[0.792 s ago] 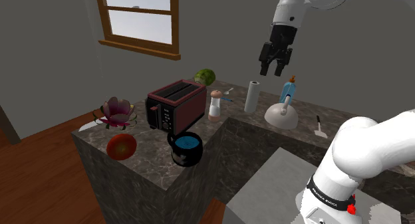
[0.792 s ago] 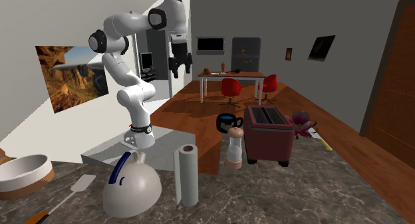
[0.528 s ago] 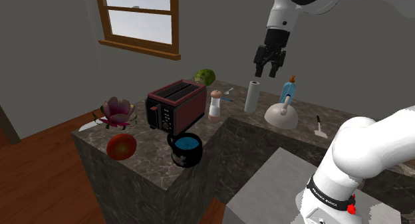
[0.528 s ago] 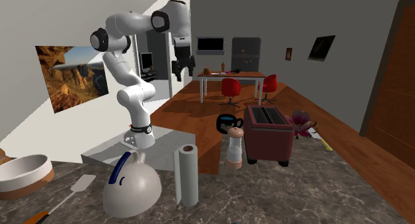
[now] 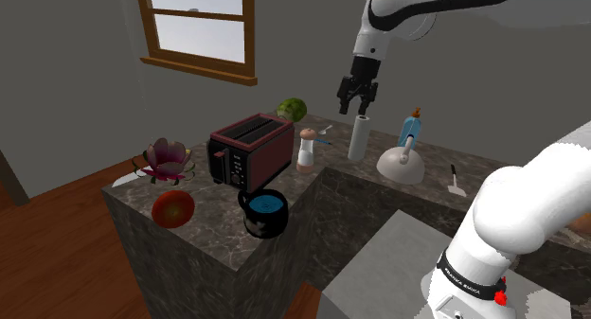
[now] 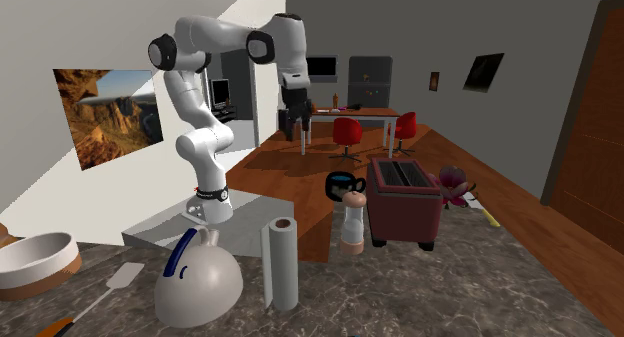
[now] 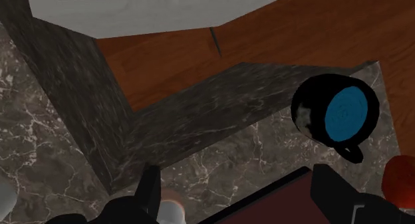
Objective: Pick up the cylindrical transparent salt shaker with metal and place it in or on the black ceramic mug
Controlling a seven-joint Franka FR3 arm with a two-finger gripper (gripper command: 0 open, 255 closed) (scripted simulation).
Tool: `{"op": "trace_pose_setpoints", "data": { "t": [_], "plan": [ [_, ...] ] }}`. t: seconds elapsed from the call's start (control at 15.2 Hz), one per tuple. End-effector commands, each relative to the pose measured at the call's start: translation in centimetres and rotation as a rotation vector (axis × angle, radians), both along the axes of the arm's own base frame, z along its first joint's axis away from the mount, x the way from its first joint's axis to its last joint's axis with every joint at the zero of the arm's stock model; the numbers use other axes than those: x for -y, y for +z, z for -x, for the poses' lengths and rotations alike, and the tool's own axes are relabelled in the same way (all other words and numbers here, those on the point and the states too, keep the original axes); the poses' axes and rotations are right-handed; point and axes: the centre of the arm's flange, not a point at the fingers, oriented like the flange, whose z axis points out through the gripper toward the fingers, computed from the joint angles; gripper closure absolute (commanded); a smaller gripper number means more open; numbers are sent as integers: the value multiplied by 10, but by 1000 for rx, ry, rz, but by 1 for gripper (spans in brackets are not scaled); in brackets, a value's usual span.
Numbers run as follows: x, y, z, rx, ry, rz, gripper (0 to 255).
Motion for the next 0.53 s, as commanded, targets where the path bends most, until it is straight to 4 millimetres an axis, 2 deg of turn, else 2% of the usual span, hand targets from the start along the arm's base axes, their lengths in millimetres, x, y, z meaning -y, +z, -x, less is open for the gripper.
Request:
{"op": "trace_pose_setpoints", "data": {
  "t": [0.0,0.46],
  "plan": [
    [8,-14,-22,2,7,-4,0],
    [36,-57,-100,7,27,-21,0]
  ]
}}
